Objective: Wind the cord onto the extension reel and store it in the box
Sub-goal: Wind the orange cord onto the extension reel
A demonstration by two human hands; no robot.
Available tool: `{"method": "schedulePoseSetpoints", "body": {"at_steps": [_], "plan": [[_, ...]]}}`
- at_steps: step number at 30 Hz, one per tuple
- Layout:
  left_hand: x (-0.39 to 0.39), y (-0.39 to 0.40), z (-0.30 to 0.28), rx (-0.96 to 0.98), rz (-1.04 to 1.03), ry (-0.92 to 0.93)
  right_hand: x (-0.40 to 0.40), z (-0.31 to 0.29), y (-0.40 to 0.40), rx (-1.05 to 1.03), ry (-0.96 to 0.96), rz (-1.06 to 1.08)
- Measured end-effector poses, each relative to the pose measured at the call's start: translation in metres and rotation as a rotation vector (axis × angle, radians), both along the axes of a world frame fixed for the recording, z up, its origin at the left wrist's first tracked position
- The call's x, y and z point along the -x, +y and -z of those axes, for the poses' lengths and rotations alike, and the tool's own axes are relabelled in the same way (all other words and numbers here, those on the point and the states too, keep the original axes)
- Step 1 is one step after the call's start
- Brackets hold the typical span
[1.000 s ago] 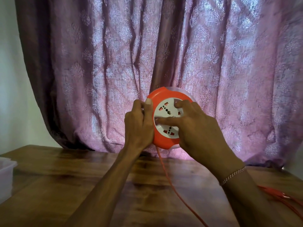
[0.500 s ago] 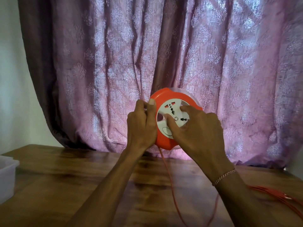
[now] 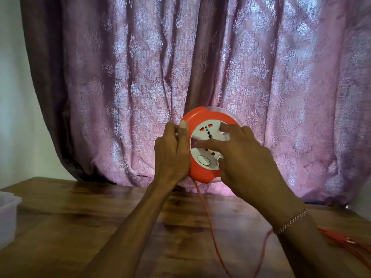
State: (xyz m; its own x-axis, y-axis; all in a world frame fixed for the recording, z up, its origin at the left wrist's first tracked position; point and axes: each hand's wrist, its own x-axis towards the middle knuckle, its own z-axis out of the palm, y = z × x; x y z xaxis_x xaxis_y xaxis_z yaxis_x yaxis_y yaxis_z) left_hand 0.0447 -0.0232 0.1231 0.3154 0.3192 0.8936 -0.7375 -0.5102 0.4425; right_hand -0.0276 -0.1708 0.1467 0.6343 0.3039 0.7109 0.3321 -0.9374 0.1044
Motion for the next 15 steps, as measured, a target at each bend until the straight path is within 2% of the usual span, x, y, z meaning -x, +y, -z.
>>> {"method": "schedulePoseSetpoints", "body": {"at_steps": [9,15], "plan": [[-0.002,0.001,0.001,-0.011,-0.009,0.006,-0.012,0.008,0.005,-0.051,-0.045,-0.046],[-0.003,-0.001,0.003,-0.023,-0.004,0.013,-0.011,0.009,0.002,-0.136,-0.119,0.013]]}}
